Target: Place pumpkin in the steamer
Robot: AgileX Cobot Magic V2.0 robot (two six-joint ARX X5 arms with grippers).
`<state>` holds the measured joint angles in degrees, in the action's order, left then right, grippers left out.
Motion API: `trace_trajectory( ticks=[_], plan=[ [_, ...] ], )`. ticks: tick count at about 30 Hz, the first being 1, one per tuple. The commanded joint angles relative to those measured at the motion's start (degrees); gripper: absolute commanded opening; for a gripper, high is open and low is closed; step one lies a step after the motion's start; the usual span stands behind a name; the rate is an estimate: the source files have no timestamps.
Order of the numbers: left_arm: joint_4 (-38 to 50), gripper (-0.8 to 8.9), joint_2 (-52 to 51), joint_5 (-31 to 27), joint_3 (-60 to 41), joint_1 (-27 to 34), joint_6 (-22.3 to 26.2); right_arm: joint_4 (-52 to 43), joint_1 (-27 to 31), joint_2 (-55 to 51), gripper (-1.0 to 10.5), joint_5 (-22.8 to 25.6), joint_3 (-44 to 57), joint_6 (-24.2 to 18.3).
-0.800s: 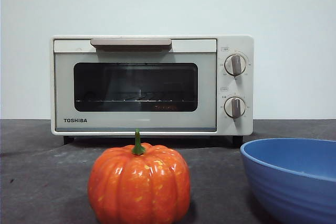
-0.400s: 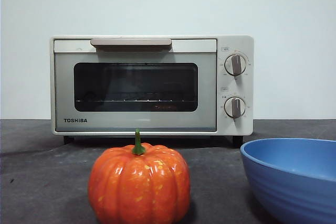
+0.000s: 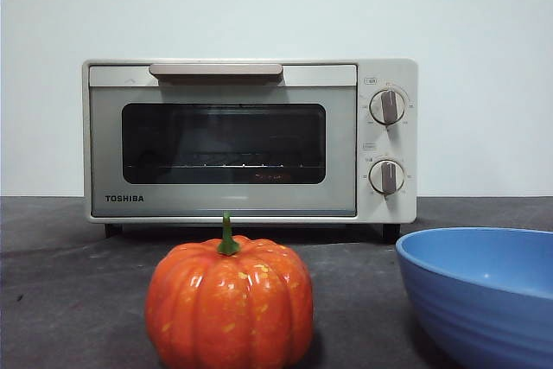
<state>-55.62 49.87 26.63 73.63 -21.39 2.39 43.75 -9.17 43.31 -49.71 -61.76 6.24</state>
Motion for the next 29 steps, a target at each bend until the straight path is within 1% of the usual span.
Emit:
trace_trajectory(
  ticks=[1,4,7,9,12,13,15,17,20,25,28,29],
  plan=[
    [-2.4,0.11,-0.11,1.77,0.98,-1.22,3.61,1.33,-1.97,0.0,0.1,0.57,-1.03,-5.79],
    [-3.8,0.11,-0.98,1.95,0.0,-2.14,4.26,3.52,-2.8,-0.11,0.1,0.68,-1.03,-5.86],
    [-3.02,0.11,-3.15,2.05,-2.47,-2.67,4.22,6.32,-3.13,-0.35,0.2,0.72,-1.01,-5.88],
    [-2.58,0.11,-4.83,2.05,-4.59,-2.71,4.07,7.34,-3.15,-0.37,0.5,1.16,-0.92,-5.88],
    [0.09,0.11,-7.54,2.05,-8.76,-2.69,3.26,7.76,-3.17,-0.37,1.6,4.42,-0.92,-5.75],
    [1.49,0.14,-8.26,2.03,-10.05,-2.69,2.23,7.76,-3.23,-0.37,2.2,5.01,-0.92,-5.46],
    [3.08,0.3,-8.83,2.03,-11.19,-2.69,0.79,7.74,-3.39,-0.35,3.3,5.2,-0.92,-5.01],
    [3.48,0.3,-8.81,2.03,-11.19,-2.69,0.76,7.74,-3.48,-0.24,4.4,5.55,-0.92,-4.2],
    [4.59,0.29,-8.81,2.03,-11.19,-2.69,0.74,7.74,-3.52,0.24,5.2,6.69,-0.92,-3.3],
    [4.63,0.34,-8.87,2.03,-11.13,-2.69,0.74,7.69,-3.65,1.33,5.2,6.69,-0.92,-2.23],
    [4.59,1.3,-8.87,2.03,-11.1,-2.69,0.76,7.28,-4.63,2.71,5.3,6.97,-0.92,-1.6],
    [4.61,1.45,-8.87,2.03,-11.1,-2.69,0.76,7.17,-5.31,3.37,5.3,7.54,-0.92,-1.22]
  ],
)
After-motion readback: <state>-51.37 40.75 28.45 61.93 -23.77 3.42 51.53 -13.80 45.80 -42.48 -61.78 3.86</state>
